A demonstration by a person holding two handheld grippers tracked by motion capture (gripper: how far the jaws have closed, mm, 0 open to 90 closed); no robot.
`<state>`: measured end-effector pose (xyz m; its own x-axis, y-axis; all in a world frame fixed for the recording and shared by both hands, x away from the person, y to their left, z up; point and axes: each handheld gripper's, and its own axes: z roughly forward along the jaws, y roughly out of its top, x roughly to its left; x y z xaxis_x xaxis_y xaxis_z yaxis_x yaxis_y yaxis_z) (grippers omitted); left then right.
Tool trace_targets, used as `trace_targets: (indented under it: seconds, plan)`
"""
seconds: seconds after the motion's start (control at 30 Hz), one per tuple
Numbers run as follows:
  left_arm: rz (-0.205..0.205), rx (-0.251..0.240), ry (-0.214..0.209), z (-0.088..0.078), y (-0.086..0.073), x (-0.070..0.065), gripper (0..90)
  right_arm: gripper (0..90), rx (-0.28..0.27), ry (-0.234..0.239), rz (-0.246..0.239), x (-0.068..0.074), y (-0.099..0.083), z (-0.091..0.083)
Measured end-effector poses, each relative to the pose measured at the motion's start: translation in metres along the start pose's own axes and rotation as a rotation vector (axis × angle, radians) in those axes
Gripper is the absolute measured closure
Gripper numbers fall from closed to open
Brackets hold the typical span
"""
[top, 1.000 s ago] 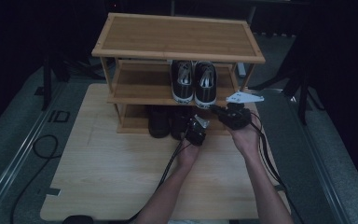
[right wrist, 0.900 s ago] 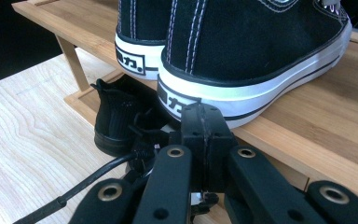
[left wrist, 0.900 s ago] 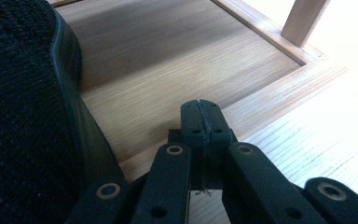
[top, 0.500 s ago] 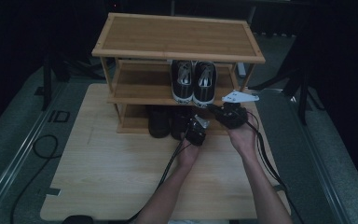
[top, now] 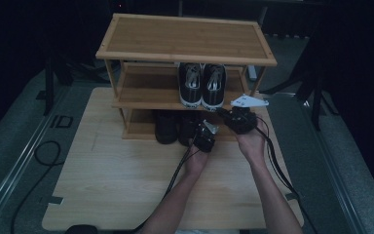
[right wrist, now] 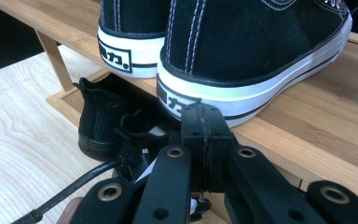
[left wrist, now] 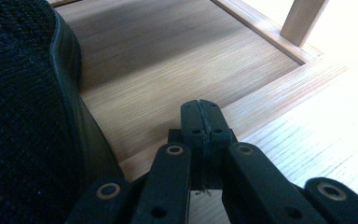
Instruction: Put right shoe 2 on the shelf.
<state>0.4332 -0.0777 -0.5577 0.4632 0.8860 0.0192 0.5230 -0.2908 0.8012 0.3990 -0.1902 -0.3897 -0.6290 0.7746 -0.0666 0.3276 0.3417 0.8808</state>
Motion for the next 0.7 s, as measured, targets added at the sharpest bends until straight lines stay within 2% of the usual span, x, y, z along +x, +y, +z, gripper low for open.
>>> trace_targets:
  seconds: [0.07,0.13,0.33,0.47,0.6,0.7]
  plan:
    - [0.001,0.006,-0.011,-0.001,0.000,0.001,90.0,89.8,-0.008,-0.019,0.007,-0.001,0.000,0.002]
    - [-0.001,0.003,-0.013,0.000,0.000,0.001,90.0,89.8,-0.006,-0.003,0.025,-0.002,0.000,0.004]
    - [-0.004,0.003,-0.015,0.000,0.000,0.001,90.0,89.0,-0.001,-0.002,0.021,-0.003,-0.001,0.004]
    - [-0.001,0.002,-0.015,0.000,0.000,0.001,90.0,89.1,-0.015,-0.009,0.036,-0.005,-0.005,-0.004]
    - [0.004,0.002,-0.015,0.000,0.000,0.001,90.0,89.0,0.000,-0.023,0.028,-0.008,-0.010,-0.015]
    - [0.009,0.004,-0.013,-0.001,0.000,0.001,90.0,88.5,0.027,-0.034,0.047,-0.013,-0.018,-0.023]
